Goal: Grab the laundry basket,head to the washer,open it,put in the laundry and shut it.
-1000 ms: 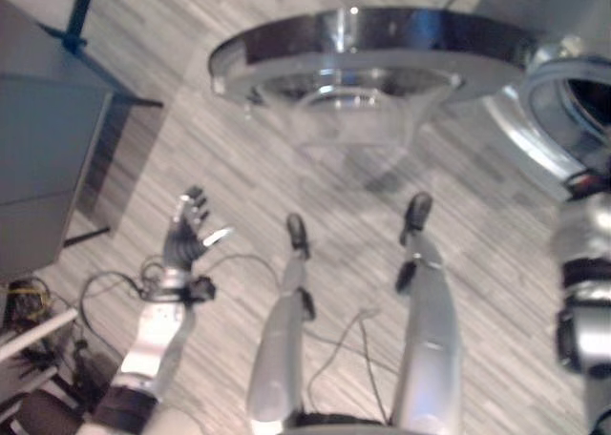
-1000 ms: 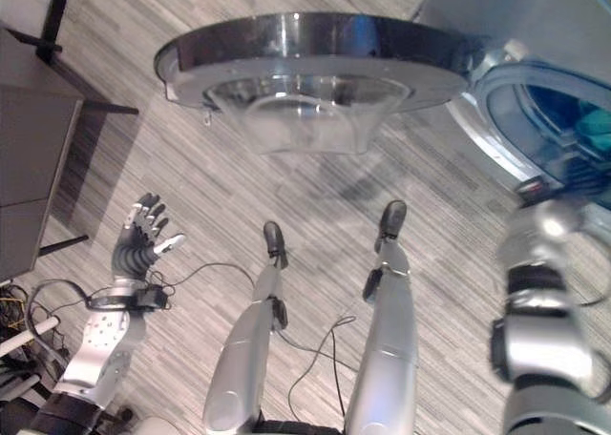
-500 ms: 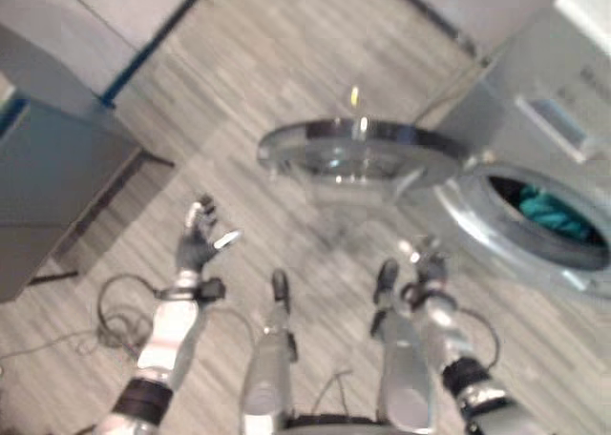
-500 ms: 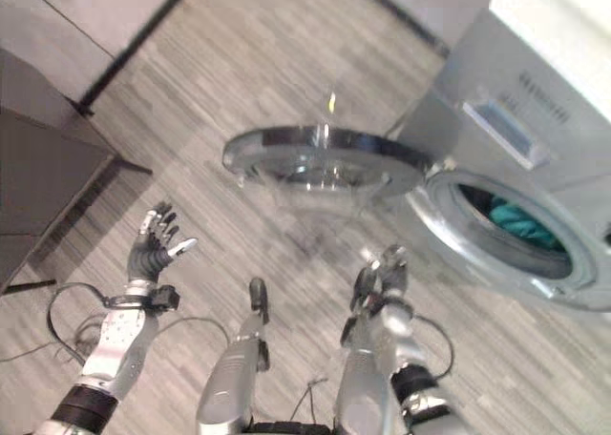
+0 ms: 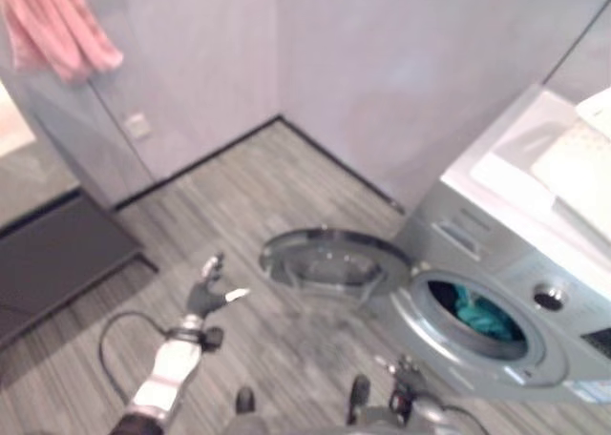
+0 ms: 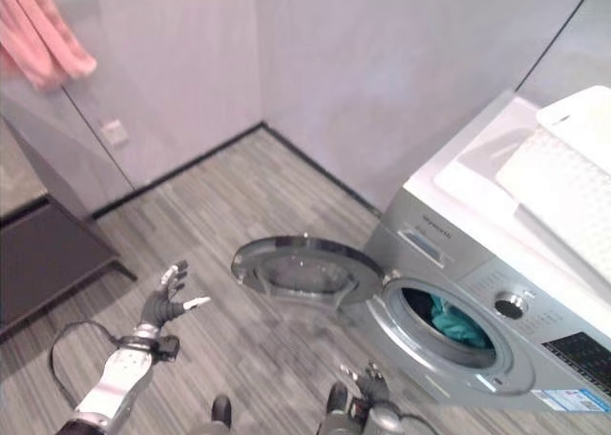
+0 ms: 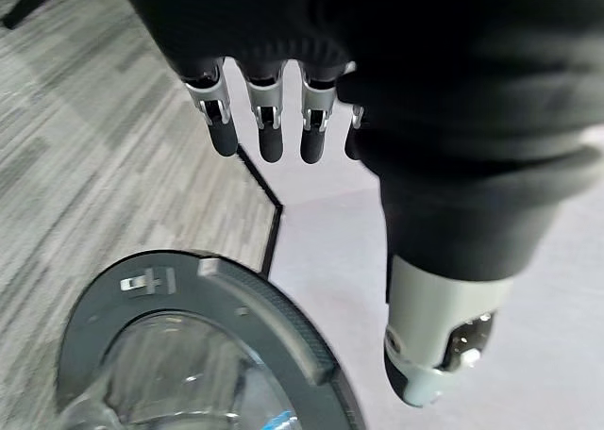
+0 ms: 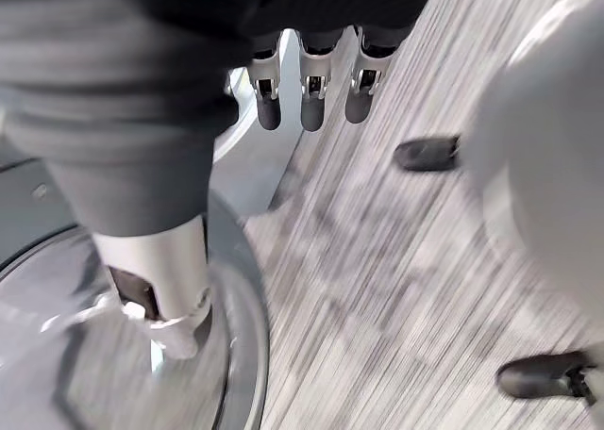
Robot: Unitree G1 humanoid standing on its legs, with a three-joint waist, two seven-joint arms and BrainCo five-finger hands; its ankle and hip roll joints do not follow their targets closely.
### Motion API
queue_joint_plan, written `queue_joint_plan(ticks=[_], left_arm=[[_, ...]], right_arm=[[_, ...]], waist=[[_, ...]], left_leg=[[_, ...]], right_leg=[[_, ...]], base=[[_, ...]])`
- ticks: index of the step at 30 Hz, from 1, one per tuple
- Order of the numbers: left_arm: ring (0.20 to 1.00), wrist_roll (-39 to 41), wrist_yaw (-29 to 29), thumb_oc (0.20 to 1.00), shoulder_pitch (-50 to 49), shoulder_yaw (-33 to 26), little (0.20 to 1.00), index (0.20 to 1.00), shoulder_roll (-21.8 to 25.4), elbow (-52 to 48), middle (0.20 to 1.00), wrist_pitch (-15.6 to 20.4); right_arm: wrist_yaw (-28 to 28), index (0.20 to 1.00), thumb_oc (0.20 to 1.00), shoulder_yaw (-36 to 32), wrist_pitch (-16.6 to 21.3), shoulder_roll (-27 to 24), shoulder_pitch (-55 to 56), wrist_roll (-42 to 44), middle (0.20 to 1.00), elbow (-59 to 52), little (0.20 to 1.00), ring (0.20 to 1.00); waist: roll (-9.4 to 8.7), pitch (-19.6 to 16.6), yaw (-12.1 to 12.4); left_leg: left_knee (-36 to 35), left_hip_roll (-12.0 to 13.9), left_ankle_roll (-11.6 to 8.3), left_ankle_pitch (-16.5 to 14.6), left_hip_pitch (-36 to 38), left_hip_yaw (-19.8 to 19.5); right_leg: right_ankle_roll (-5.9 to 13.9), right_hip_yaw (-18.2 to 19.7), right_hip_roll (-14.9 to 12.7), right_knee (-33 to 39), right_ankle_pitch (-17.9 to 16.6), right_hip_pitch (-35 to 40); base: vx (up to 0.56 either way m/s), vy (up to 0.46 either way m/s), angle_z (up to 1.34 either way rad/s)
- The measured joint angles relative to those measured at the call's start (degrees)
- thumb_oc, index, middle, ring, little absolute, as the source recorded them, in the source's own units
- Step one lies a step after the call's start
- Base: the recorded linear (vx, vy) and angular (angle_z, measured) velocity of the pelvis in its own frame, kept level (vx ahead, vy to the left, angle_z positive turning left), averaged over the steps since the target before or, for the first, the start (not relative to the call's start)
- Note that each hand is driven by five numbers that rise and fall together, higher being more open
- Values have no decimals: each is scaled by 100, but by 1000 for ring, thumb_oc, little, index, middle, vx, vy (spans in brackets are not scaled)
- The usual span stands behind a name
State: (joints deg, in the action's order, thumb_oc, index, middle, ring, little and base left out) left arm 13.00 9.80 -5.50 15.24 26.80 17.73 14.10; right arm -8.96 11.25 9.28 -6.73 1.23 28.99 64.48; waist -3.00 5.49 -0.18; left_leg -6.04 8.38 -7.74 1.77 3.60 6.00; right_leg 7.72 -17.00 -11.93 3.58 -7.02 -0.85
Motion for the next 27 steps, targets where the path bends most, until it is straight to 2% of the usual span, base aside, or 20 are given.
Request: queue_joint_plan(ticks=[4,9,15,18,22,23,25,27], left_arm=[[1000,-62,-146,1000,-240,-223,1000,1000,-3,-603,1000,-188],[1000,-134,-163,1000,-175,-536,1000,1000,-5,-989,1000,-238],[1000,-1077,-105,1000,287,-341,1000,1000,-97,-838,1000,-584],[1000,-1275,-105,1000,540,-205,1000,1000,-120,-636,1000,-616],[1000,-1415,-100,1000,937,-52,1000,1000,-191,-210,1000,-730],[1000,-1458,-88,1000,1082,18,1000,1000,-186,-83,1000,-745],[1000,-1560,2,1000,1258,114,1000,1000,-284,44,1000,-754],[1000,-1641,3,1000,1551,446,1000,1000,-316,262,1000,-776]], right_arm=[[-2,1000,1000,-215,-193,-4,128,-319,1000,232,1000,1000],[33,1000,1000,-199,-326,19,178,-662,1000,257,1000,1000],[112,1000,1000,-213,-459,38,98,-895,1000,510,1000,1000],[119,1000,1000,-213,-472,34,90,-943,1000,497,1000,1000],[150,1000,1000,-209,-502,9,-19,-1108,1000,532,1000,1000],[156,1000,1000,-206,-524,7,-102,-1106,1000,580,1000,1000],[175,1000,1000,-201,-516,-33,-185,-1108,1000,612,1000,1000],[172,1000,1000,-208,-567,-113,-264,-1239,1000,679,1000,1000]], waist=[[-1,-296,3],[12,-440,-11],[-58,-555,-29],[-49,-555,-60],[-78,-475,-99],[-120,-412,-75],[-197,-246,-203],[-237,-56,-265]], left_leg=[[-1,10,-5,-32,94,10],[-2,5,-14,-71,272,108],[0,-15,-1,-70,348,196],[29,-22,-2,-69,389,261],[88,-109,-12,-68,430,460],[346,-120,-10,-209,306,470],[1003,-224,80,-568,15,415],[1604,-421,457,-940,-215,378]], right_leg=[[37,0,33,125,-21,133],[65,90,26,162,-10,286],[69,202,18,162,-18,279],[92,260,29,154,-50,223],[73,525,25,95,-129,101],[82,594,-32,49,-129,92],[90,735,-126,1,-114,-39],[131,888,-315,-41,-299,-38]], base=[[26,84,-3],[14,58,-8],[-21,71,-9],[-40,66,-10],[-84,85,-27],[-97,213,-28],[-156,294,-25],[-128,306,-31]])
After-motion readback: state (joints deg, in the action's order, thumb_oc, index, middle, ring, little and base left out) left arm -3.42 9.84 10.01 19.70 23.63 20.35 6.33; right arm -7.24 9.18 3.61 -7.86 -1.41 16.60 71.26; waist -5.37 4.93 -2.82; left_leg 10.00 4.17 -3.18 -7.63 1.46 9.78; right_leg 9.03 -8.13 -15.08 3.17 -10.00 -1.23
